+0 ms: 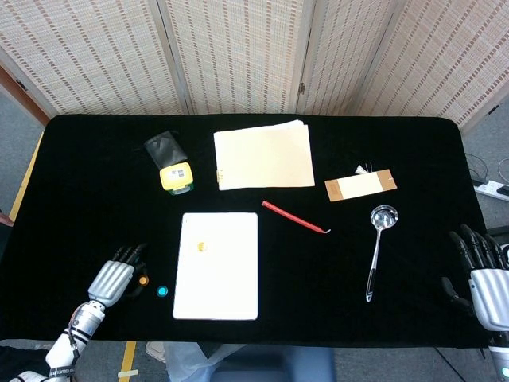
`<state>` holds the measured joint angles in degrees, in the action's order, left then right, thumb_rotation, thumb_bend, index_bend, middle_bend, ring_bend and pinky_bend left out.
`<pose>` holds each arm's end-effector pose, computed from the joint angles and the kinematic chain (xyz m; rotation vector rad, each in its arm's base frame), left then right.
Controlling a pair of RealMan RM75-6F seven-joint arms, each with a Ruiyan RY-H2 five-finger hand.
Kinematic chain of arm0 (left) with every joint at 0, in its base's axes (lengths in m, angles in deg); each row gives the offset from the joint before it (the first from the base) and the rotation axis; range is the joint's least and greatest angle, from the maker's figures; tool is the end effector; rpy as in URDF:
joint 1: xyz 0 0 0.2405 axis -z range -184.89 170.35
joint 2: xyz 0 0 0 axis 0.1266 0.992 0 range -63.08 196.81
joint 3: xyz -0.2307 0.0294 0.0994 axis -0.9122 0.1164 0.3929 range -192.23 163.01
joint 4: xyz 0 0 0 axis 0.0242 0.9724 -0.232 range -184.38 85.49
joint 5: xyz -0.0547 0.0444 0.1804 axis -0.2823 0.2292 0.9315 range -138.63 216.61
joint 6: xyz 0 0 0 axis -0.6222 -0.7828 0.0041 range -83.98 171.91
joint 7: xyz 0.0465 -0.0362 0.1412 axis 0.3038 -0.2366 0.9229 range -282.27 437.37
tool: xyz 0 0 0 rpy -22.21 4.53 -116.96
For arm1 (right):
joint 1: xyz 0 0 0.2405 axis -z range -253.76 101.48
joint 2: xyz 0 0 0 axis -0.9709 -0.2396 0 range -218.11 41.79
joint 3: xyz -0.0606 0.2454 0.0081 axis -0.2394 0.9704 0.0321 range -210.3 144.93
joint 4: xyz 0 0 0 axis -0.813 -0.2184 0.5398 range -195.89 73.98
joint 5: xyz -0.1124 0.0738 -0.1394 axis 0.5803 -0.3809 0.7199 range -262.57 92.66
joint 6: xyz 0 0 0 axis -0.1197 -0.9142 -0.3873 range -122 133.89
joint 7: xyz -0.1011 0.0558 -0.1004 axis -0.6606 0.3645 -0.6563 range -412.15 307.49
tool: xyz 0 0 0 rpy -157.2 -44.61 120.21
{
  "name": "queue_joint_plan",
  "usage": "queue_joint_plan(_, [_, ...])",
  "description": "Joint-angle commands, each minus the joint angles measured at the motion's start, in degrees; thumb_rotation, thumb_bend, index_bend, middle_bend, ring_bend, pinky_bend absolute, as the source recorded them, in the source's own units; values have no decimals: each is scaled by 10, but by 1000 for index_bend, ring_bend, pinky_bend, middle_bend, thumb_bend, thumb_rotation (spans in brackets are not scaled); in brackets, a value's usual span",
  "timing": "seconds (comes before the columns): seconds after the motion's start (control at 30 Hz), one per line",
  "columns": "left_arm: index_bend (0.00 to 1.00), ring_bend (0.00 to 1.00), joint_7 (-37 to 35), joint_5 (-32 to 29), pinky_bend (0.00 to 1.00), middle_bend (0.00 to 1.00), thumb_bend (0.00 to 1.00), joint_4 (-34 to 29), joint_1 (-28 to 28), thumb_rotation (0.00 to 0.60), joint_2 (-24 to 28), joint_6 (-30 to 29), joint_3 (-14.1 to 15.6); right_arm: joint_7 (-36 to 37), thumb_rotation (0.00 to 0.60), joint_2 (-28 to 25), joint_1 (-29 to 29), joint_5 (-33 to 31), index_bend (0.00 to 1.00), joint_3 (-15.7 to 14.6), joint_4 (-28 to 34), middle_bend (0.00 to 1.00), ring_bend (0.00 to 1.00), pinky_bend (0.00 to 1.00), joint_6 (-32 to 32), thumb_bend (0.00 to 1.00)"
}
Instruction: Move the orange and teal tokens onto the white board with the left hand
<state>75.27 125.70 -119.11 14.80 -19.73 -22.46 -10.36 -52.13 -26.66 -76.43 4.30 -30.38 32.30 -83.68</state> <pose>-0.2905 0.2495 0.0158 -1.8377 -1.0047 -0.8177 -0.3033 -0.1623 0.1915 1.3598 -0.8564 0.9007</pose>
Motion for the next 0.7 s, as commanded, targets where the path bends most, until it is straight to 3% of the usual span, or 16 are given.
queue_joint_plan(0.03, [539, 0, -2, 3, 0, 58, 406, -3, 3, 600, 3, -1, -4, 1, 600, 0, 0, 0, 0, 0, -1, 0, 42, 0, 0, 399])
queue_joint_plan(0.37, [496, 0, 10, 1, 0, 58, 407, -87, 65, 600, 43, 42, -53, 4, 600, -2, 1, 1, 0, 2, -3, 0, 43, 0, -4, 400])
queue_joint_plan(0.7, [492, 0, 68, -57, 0, 58, 407, -109, 162, 600, 16, 147, -121, 15, 600, -1, 4, -7, 0, 2, -14, 0, 41, 0, -3, 400])
